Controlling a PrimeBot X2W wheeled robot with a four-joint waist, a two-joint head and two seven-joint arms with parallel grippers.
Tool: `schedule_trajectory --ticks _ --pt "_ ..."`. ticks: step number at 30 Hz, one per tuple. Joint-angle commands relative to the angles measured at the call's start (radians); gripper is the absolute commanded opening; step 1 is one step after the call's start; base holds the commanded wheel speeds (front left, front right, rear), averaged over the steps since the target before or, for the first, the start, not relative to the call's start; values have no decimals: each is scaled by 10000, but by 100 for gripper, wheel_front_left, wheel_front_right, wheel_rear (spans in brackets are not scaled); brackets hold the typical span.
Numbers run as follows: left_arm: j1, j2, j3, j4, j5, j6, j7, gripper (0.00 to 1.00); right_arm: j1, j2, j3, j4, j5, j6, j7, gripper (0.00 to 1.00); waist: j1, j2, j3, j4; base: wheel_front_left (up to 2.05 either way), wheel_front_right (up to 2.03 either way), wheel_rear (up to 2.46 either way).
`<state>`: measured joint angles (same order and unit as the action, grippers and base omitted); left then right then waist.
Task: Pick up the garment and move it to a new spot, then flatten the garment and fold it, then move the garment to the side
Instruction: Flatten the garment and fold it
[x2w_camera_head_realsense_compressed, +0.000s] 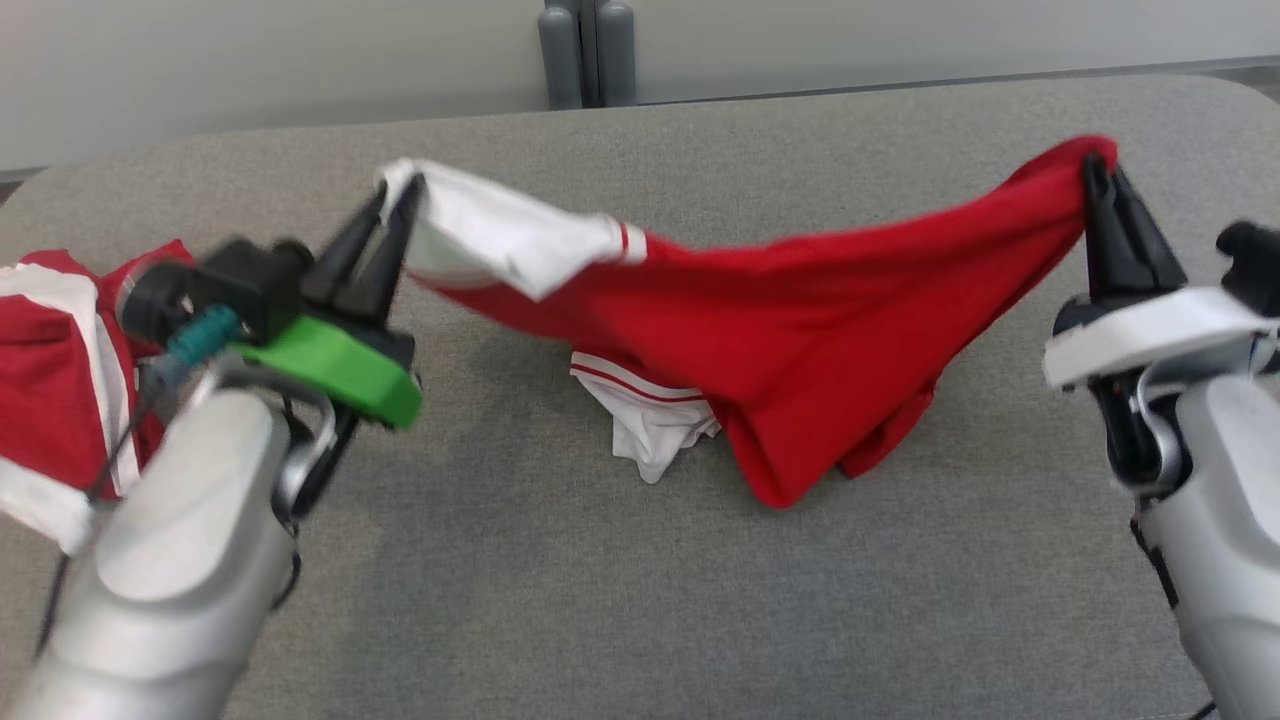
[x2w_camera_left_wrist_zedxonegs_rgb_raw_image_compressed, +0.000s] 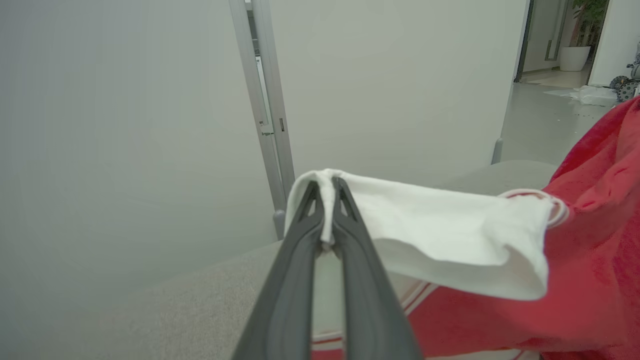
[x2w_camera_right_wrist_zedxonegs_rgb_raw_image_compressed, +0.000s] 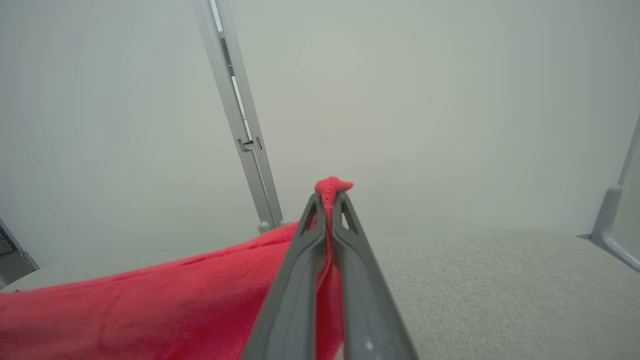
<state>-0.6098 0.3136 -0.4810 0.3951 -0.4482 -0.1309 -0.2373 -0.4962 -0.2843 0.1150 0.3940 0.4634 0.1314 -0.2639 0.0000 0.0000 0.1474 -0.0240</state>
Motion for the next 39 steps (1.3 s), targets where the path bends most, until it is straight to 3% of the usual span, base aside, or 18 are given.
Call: schedule_trajectory --ticks 1,7,16,22,31,39 --pt "-862 228 -26 -60 -194 2 104 0 -670 -126 111 154 187 -15 64 0 0 0 625 -109 0 0 0" --pt "-4619 789 -590 289 -966 5 724 0 -4015 -375 626 843 1169 -15 662 0 0 0 1969 -47 0 0 0" --pt "-9930 638 -589 2580 -2462 8 1229 0 -9481 -392 676 2983 1863 -15 1722 0 0 0 3131 -71 0 0 0" --pt "-12016 185 -754 3774 -2638 8 906 0 -11585 -299 938 4523 1537 -15 1376 0 0 0 3177 -151 0 0 0" --pt "-11497 1 -1554 4674 -3406 8 300 0 -11464 -295 1767 5683 1957 -15 787 0 0 0 3380 -235 0 0 0" --pt "-8720 -27 -1374 4525 -3872 66 -279 0 -9013 -530 2539 5053 3126 -16 130 0 0 0 3177 -325 0 0 0"
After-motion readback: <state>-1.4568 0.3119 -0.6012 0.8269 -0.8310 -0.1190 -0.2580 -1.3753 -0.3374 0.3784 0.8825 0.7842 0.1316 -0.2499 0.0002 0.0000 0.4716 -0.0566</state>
